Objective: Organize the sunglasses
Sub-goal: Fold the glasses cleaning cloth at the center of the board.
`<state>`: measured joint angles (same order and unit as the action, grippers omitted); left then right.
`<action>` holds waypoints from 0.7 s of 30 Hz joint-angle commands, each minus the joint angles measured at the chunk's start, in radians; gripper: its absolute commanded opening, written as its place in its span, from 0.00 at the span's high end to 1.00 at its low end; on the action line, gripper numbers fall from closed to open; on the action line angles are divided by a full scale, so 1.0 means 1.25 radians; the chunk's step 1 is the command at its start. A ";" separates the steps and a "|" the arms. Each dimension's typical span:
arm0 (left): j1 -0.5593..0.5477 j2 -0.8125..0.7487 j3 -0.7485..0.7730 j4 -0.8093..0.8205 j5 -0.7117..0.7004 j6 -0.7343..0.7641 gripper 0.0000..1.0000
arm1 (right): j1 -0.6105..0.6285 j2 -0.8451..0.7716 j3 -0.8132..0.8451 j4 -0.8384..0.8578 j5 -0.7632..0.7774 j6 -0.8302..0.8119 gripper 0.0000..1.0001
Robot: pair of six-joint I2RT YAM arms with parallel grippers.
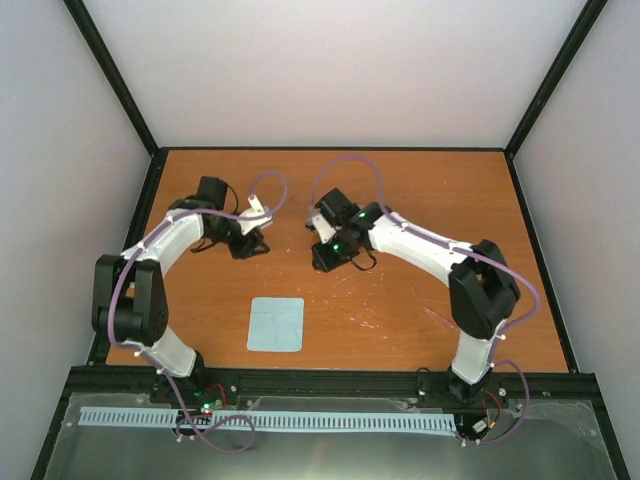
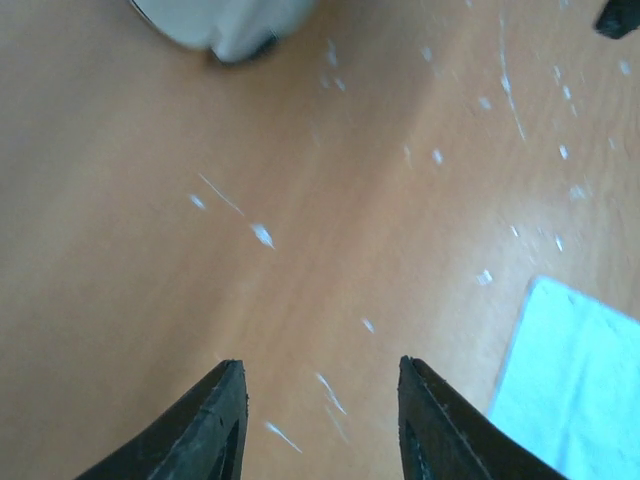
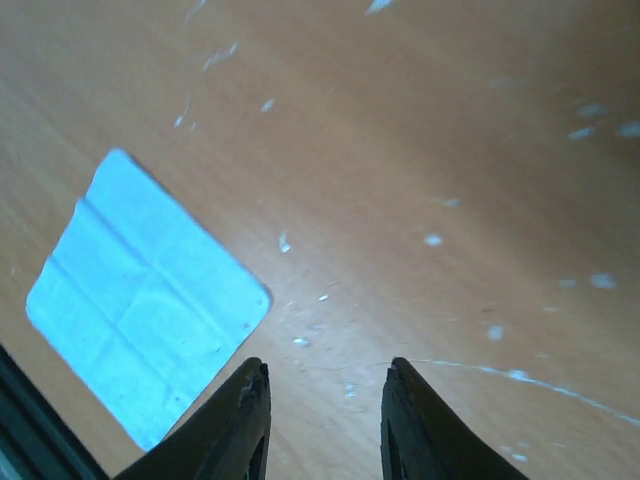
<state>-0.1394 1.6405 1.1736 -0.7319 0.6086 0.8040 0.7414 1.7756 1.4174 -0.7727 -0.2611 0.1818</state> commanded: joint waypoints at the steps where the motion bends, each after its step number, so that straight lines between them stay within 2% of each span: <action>1: 0.003 -0.093 -0.107 -0.007 -0.070 0.049 0.58 | 0.071 0.059 0.018 -0.035 -0.049 -0.012 0.68; 4: 0.015 -0.145 -0.179 0.027 -0.109 0.004 0.60 | 0.104 0.109 0.042 -0.054 -0.062 -0.013 0.68; 9: 0.066 -0.190 -0.257 0.062 -0.110 -0.065 0.62 | 0.131 0.190 0.103 -0.104 -0.073 -0.053 0.71; 21: 0.130 -0.220 -0.280 0.093 -0.111 -0.110 0.62 | 0.138 0.254 0.140 -0.133 -0.040 -0.057 0.75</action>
<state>0.0071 1.3888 0.8291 -0.6502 0.4747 0.7006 0.9047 2.0621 1.5692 -0.9081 -0.3260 0.1253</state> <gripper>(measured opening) 0.378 0.248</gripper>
